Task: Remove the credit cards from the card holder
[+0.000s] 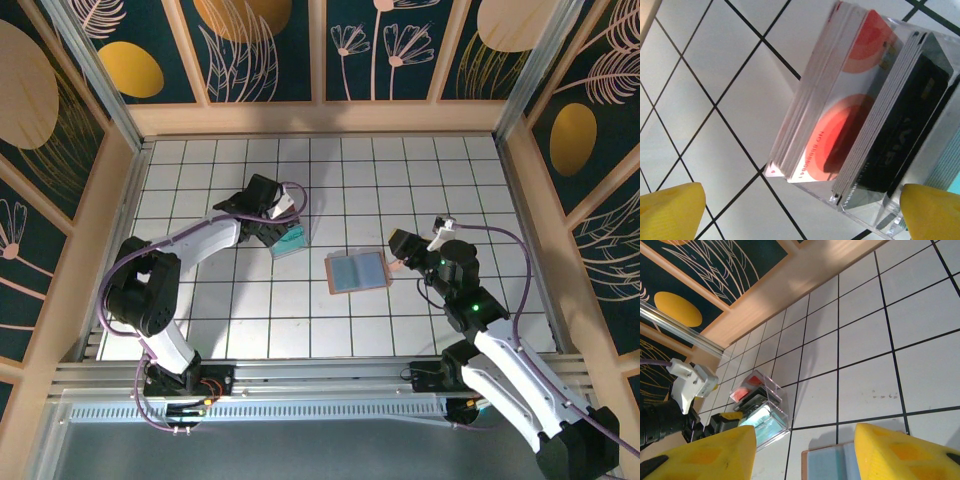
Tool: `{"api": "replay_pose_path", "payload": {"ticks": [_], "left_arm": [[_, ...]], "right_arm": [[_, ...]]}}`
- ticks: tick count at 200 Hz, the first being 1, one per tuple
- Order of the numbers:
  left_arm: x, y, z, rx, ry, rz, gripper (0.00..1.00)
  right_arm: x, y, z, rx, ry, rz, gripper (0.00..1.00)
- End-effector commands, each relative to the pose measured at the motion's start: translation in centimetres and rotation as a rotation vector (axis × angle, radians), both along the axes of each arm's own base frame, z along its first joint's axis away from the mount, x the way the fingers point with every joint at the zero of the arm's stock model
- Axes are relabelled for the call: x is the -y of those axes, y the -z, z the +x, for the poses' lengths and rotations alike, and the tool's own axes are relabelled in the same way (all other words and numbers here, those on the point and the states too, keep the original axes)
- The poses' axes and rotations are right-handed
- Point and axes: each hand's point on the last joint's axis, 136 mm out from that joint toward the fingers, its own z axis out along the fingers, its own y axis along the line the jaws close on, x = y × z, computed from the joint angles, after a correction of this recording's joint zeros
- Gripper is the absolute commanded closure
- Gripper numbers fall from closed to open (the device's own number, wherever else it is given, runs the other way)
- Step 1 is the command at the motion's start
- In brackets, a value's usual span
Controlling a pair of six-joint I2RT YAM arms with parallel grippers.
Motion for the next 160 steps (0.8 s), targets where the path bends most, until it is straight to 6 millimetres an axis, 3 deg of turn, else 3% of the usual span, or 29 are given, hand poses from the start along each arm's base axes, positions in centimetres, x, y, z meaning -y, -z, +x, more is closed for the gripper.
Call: {"api": "replay_pose_path", "payload": {"ticks": [1, 29, 94, 114, 121, 160], "left_arm": [[0.3, -1.4, 1.2, 0.053, -0.035, -0.021, 0.01], [0.2, -2.2, 1.5, 0.079, -0.042, -0.028, 0.01], [-1.3, -1.1, 2.5, 0.102, -0.119, 0.051, 0.01], [-0.8, -2.2, 2.5, 0.115, -0.123, -0.004, 0.01], [-0.4, -3.9, 2.3, 0.141, -0.116, -0.048, 0.01], [0.5, -8.0, 0.6, 0.194, -0.111, -0.212, 0.01]], "right_arm": [[-0.2, -1.3, -0.1, 0.026, -0.006, 0.020, 0.46], [-0.2, -1.1, -0.1, 0.023, -0.008, 0.021, 0.46], [0.1, -1.0, -0.2, 0.001, -0.001, -0.007, 0.49], [0.3, -0.6, -0.3, -0.032, 0.009, -0.032, 0.54], [0.4, -0.2, -0.3, -0.052, 0.015, -0.044, 0.55], [0.0, 2.8, -0.7, -0.176, 0.027, -0.113, 0.62]]}}
